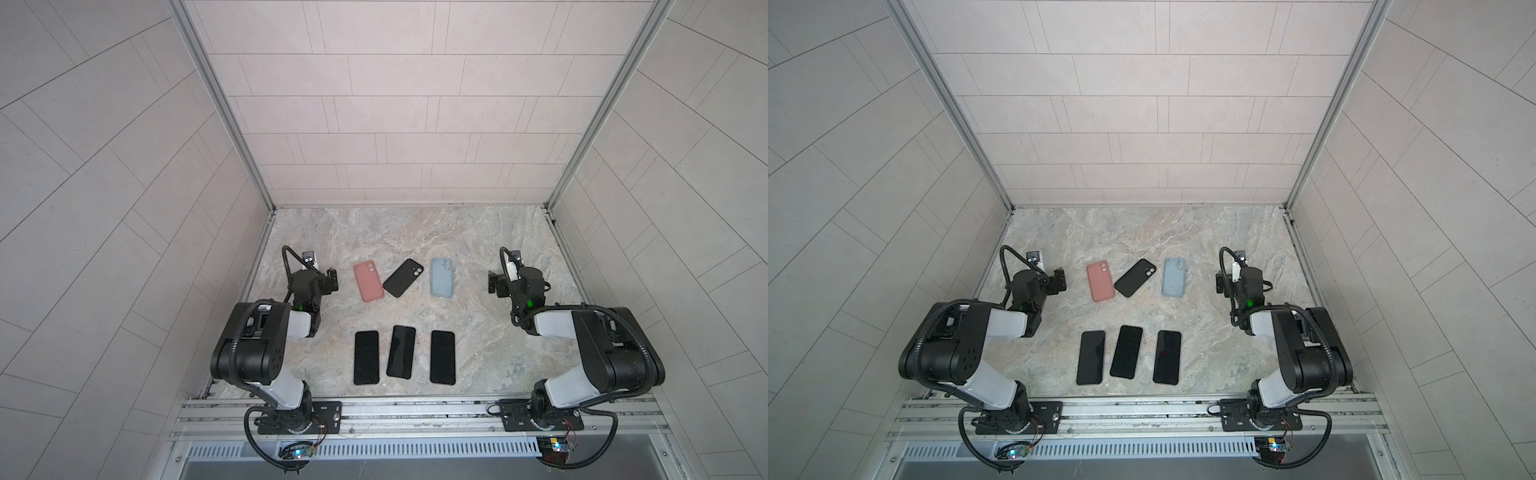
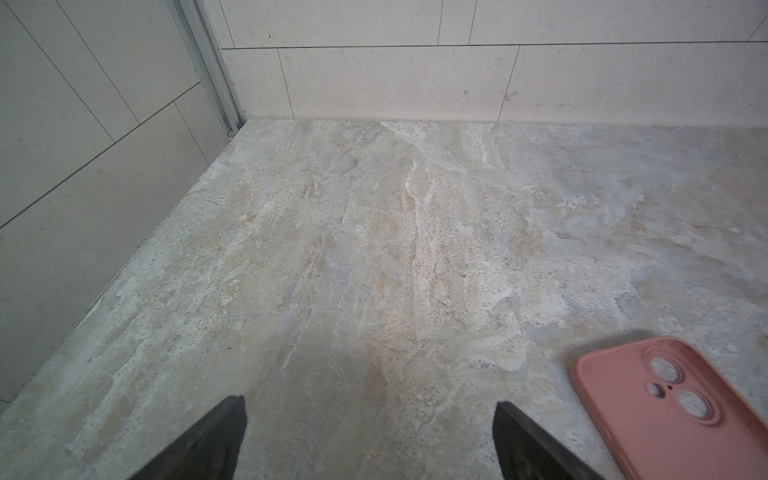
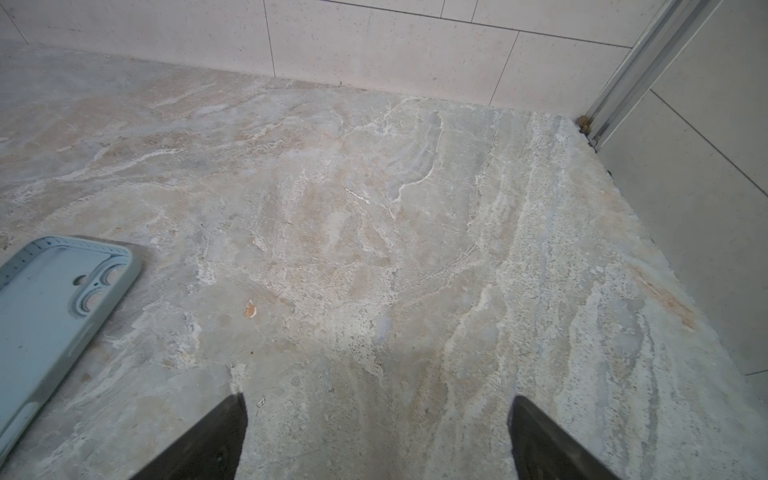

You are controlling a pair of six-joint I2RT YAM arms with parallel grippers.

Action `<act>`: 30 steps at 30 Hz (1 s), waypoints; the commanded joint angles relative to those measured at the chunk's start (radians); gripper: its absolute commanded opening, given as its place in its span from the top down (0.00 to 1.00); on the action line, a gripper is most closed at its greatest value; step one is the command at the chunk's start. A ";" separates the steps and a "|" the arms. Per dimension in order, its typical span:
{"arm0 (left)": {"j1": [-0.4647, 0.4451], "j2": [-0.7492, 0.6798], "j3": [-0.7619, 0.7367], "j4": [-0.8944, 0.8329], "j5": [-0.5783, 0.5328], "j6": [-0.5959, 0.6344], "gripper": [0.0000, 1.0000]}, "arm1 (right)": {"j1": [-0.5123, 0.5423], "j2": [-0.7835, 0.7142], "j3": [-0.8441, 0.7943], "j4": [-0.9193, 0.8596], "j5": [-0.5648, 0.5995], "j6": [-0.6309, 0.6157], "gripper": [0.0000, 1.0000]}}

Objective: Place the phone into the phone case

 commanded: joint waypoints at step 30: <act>-0.621 -0.782 0.246 -1.112 -0.310 -0.345 0.00 | 0.054 -0.409 0.485 -1.187 -0.002 0.730 0.00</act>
